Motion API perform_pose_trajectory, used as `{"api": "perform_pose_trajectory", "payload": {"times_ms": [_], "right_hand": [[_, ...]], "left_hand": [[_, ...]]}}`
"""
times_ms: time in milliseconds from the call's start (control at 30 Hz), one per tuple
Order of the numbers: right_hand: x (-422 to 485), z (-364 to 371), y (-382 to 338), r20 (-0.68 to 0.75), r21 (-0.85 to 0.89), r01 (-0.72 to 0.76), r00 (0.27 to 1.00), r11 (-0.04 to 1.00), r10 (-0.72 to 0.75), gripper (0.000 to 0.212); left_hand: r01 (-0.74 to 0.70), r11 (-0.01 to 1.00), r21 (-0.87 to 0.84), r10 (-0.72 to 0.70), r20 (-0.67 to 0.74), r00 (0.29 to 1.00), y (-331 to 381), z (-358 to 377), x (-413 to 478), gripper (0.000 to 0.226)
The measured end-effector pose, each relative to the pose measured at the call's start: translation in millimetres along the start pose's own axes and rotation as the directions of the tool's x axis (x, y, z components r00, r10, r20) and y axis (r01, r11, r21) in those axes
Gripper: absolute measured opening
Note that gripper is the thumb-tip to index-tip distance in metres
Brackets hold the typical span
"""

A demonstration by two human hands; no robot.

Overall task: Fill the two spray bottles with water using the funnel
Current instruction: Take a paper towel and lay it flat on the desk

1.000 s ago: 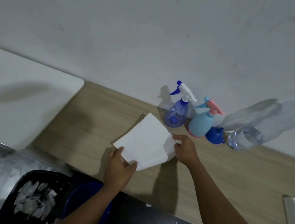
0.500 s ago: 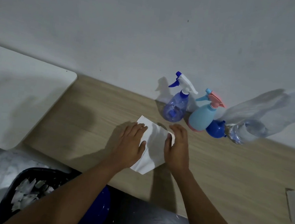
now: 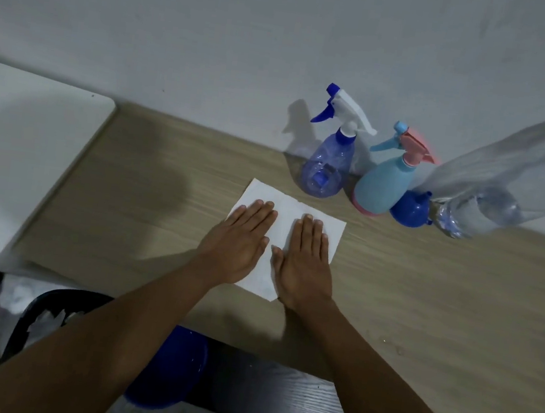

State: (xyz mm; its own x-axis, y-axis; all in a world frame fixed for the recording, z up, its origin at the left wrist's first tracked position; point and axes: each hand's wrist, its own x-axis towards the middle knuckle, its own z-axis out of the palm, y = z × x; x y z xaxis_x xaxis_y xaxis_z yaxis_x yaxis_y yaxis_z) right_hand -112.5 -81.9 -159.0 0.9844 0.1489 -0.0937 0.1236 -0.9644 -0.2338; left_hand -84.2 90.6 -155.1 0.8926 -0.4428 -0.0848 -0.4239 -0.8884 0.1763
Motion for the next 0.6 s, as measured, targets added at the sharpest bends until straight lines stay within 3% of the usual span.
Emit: {"api": "perform_pose_trajectory", "payload": {"times_ms": [267,600], "right_hand": [[3,-5,27,0.031,-0.026,0.024,0.999,0.999,-0.023,0.073],[-13,-26,103,0.084,-0.04,0.043,0.996,0.998,-0.04,0.072]], "left_hand": [[0.024,1.0,0.019,-0.023,-0.026,0.999,19,6,11,0.062],[0.029,0.999,0.022,-0.028,-0.057,0.998,91,16,38,0.061]]}}
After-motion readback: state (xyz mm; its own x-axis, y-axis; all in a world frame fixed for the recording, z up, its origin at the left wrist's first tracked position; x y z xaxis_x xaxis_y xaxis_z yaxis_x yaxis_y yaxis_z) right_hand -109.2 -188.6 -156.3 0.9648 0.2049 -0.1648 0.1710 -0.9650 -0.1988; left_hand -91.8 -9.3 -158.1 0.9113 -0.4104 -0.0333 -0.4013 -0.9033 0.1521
